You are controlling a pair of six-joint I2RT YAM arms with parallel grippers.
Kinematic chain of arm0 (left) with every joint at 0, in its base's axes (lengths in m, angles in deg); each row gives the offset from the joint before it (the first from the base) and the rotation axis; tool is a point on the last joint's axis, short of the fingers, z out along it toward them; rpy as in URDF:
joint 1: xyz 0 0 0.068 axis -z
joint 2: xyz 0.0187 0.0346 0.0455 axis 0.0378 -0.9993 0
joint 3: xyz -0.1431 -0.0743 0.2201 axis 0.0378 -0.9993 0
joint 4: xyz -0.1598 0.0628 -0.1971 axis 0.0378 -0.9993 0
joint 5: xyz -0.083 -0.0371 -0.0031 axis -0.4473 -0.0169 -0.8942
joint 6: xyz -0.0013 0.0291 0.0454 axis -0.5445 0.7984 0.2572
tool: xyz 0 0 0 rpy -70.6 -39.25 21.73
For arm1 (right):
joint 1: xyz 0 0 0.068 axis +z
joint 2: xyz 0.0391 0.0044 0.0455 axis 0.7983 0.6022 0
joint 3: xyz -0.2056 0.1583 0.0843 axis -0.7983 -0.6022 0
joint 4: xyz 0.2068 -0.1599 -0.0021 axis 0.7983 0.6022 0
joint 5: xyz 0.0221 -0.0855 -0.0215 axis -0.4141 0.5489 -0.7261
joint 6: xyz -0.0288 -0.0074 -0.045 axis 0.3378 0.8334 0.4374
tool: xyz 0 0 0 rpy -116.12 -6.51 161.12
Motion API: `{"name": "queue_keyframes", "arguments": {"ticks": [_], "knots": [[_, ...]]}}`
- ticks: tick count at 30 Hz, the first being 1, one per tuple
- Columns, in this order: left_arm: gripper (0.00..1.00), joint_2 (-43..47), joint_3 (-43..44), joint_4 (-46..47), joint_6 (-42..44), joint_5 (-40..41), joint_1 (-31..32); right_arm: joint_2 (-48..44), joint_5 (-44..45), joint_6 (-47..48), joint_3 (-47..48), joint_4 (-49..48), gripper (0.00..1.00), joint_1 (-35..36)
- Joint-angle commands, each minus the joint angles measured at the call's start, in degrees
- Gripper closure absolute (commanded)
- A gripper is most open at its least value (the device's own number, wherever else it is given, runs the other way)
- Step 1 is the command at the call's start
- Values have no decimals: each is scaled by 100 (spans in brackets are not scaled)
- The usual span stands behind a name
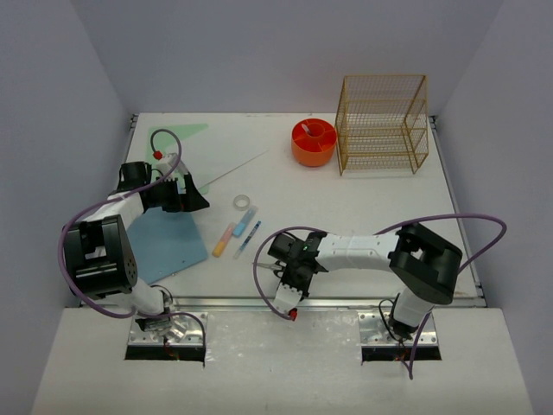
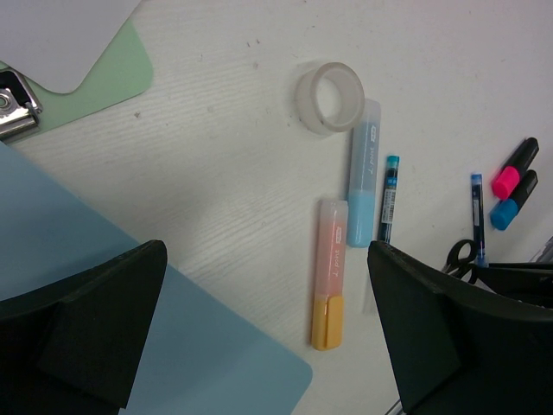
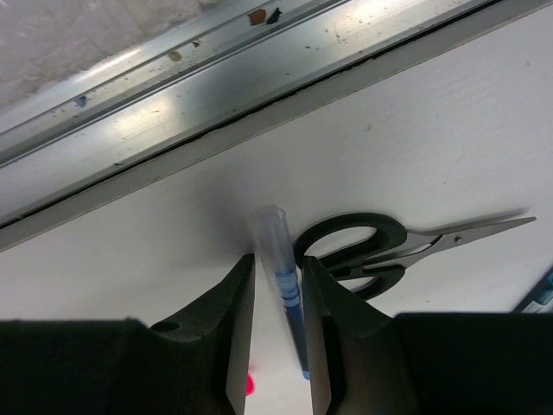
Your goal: Organize the desk
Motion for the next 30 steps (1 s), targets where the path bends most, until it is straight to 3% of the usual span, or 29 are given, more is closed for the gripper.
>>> {"name": "queue_keyframes", "arguments": {"ticks": [1, 12, 20, 27, 30], "knots": [[0, 294, -18, 175, 33, -81, -11, -134, -197, -241, -158, 593, 72, 53], [0, 288, -30, 191, 5, -91, -11, 42, -302, -610, 385, 645, 70, 78], [0, 258, -26, 171, 43, -96, -15, 567, -284, -536, 780, 838, 61, 69], [0, 249, -26, 160, 47, -82, -20, 475, -113, -419, 573, 642, 56, 78], [0, 249, -23, 163, 41, -91, -18, 327, -49, -454, 506, 595, 48, 75]]}}
